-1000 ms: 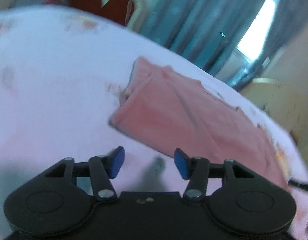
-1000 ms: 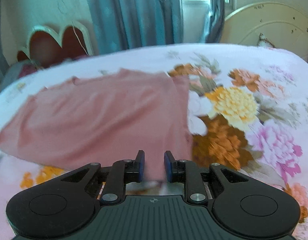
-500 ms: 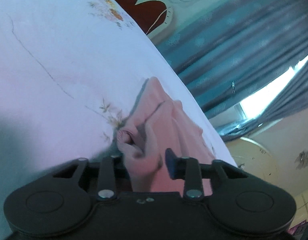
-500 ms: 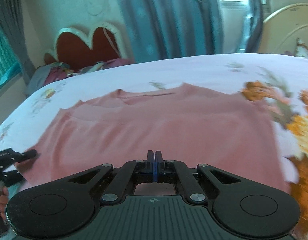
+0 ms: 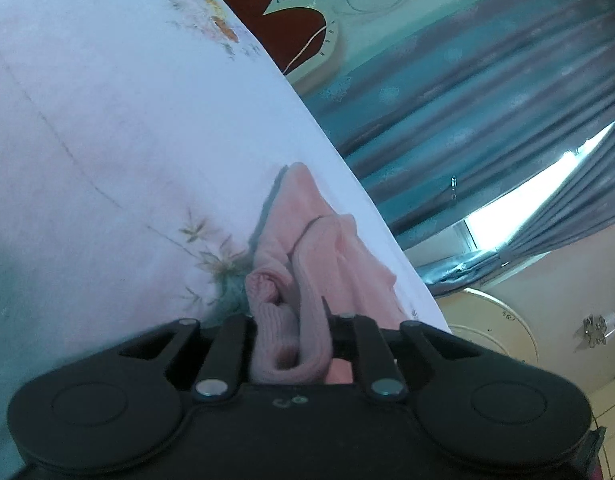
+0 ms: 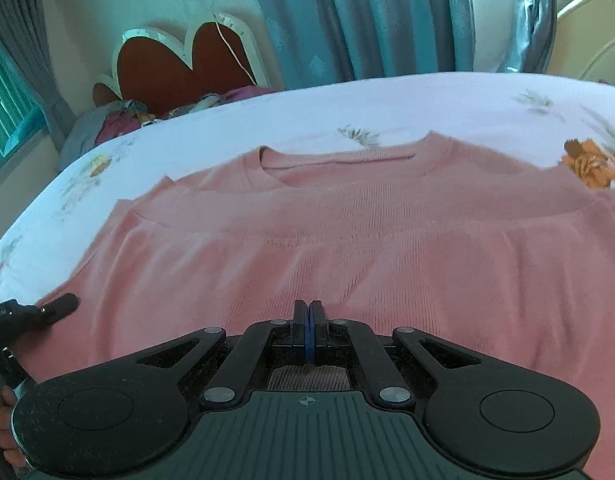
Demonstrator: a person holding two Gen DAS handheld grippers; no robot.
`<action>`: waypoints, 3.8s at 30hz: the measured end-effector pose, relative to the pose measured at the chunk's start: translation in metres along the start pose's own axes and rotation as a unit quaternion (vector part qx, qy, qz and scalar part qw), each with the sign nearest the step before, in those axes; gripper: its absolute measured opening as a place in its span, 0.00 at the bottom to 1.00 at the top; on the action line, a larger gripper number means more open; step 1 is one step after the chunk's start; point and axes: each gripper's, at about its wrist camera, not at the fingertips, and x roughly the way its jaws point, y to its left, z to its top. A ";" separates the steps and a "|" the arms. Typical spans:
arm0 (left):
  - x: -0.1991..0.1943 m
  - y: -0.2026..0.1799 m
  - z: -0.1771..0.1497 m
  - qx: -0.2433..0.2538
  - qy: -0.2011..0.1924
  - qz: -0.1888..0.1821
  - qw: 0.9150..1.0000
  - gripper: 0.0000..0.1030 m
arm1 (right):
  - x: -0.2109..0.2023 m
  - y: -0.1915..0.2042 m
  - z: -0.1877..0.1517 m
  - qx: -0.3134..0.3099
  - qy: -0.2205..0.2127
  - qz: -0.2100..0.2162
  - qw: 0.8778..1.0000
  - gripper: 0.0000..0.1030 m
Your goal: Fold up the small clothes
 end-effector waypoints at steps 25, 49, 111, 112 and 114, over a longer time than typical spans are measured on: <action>0.022 -0.235 -0.075 0.195 0.084 -0.143 0.967 0.08 | -0.123 -0.151 0.015 0.128 -0.117 -0.001 0.985 0.00; 0.076 -0.233 -0.122 0.285 0.154 0.027 0.946 0.22 | -0.127 -0.214 0.003 0.130 -0.012 0.113 0.985 0.42; 0.152 -0.248 -0.088 0.366 0.185 -0.067 0.910 0.21 | -0.073 -0.215 0.049 -0.002 -0.015 -0.047 0.999 0.05; 0.156 -0.250 -0.084 0.356 0.183 -0.077 0.913 0.23 | -0.078 -0.214 0.052 -0.005 -0.033 -0.037 0.999 0.05; 0.176 -0.251 -0.076 0.332 0.189 -0.080 0.920 0.22 | -0.070 -0.218 0.055 -0.002 -0.026 -0.043 0.999 0.05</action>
